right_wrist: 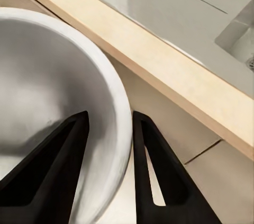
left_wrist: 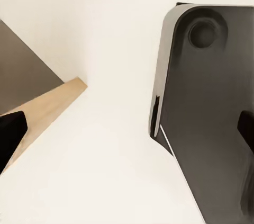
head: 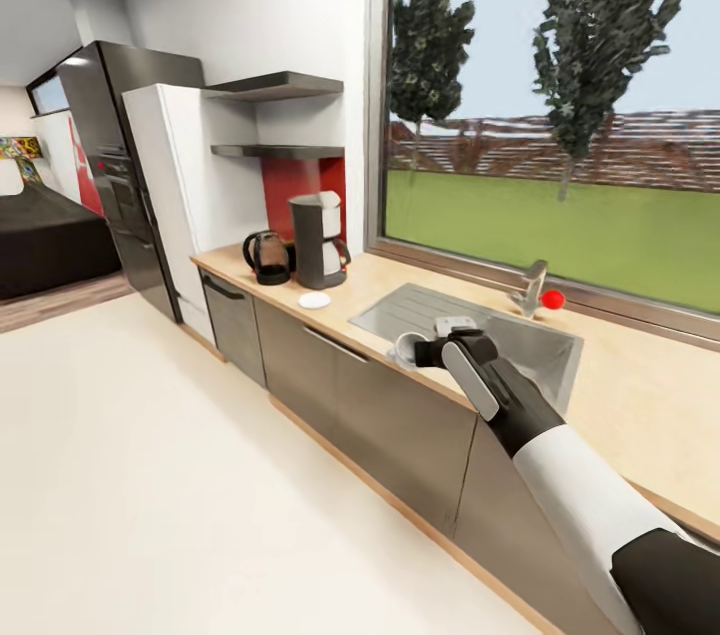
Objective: Set up a coffee station on the kitchen countertop: keep the coffee maker on the countertop, move the bottle of coffee from the kitchen shelf to the counter next to the coffee maker, place a paper coffee filter on top of the coffee maker, put the saucer next to the coffee maker with the coffee cup on the saucer, and place the electric kettle next to the coffee maker.
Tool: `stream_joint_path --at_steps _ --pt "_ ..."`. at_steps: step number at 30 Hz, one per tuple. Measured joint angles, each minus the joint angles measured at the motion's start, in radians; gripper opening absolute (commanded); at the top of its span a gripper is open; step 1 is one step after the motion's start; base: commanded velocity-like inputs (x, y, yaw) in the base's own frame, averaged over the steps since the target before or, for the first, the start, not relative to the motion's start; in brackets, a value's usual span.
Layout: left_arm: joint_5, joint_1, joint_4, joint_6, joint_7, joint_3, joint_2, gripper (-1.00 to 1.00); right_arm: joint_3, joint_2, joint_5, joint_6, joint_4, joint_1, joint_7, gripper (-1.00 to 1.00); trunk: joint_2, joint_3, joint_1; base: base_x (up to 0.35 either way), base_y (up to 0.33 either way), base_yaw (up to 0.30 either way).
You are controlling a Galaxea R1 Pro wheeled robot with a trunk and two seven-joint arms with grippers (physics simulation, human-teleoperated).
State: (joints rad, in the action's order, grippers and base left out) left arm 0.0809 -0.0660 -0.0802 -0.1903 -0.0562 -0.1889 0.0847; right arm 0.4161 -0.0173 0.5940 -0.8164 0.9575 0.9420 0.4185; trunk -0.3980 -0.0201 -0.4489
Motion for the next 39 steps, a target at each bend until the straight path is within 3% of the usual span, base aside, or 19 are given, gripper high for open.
stream_joint_path --at_steps 21,39 --pt "-0.001 0.000 0.000 0.000 0.000 0.000 0.000 1.00 0.000 0.002 0.001 0.000 0.006 0.000 0.002 -1.00 0.000 0.000 0.000 0.260 0.226 0.000" --pt "-0.001 0.000 0.000 0.000 0.000 0.000 -0.002 1.00 -0.001 0.002 -0.001 -0.001 0.002 0.000 0.003 -1.00 0.000 0.000 0.000 0.330 0.089 0.000"
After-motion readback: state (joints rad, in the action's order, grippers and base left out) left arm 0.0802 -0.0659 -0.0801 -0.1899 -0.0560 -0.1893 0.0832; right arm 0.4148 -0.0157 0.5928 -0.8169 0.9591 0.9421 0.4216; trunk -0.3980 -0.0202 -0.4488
